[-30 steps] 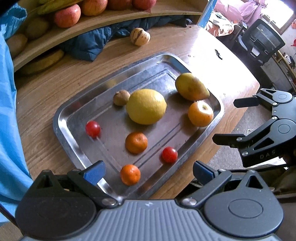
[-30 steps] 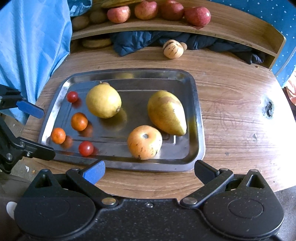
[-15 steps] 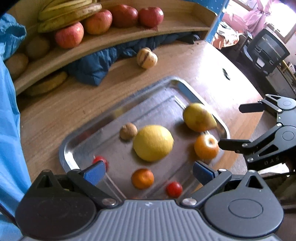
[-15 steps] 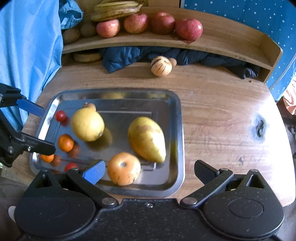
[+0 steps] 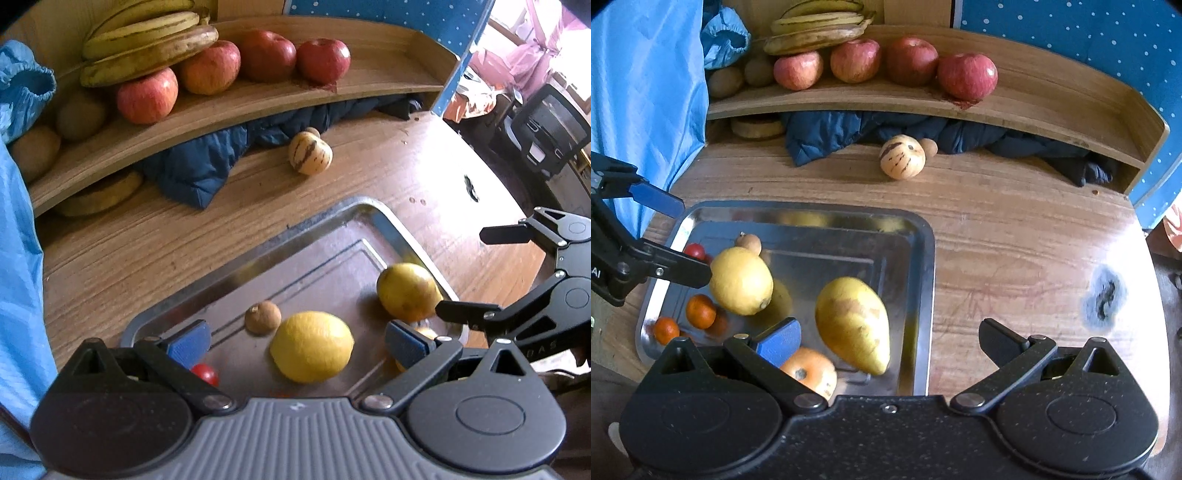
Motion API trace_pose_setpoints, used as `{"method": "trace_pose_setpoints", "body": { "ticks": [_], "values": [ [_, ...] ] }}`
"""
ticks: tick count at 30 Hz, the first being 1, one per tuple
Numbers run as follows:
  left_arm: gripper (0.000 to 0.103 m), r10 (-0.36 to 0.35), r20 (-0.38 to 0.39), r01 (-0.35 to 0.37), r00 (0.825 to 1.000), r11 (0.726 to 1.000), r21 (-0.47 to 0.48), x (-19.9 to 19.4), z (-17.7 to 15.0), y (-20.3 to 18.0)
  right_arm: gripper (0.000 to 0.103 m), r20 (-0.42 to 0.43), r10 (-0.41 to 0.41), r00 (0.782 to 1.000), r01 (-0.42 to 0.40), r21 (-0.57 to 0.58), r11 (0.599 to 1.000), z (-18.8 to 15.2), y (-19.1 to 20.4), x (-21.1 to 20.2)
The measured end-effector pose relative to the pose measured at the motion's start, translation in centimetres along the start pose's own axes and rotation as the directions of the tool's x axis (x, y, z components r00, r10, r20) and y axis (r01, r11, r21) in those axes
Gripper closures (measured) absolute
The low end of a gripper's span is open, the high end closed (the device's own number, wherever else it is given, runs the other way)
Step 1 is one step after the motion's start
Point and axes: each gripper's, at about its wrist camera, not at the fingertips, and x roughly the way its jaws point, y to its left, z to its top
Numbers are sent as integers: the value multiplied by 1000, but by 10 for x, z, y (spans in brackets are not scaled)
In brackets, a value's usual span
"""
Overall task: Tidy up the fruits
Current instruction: 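Move both tools back from the tray toward the fruits under the shelf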
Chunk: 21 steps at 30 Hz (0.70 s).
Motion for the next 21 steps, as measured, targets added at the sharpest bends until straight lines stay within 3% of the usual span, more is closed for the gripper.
{"method": "trace_pose_setpoints", "body": {
  "ticks": [21],
  "values": [
    [1, 55, 14, -53, 998, 991, -127, 35, 51, -11, 1, 108, 54, 993, -59, 44, 997, 31, -41, 26]
  ]
}}
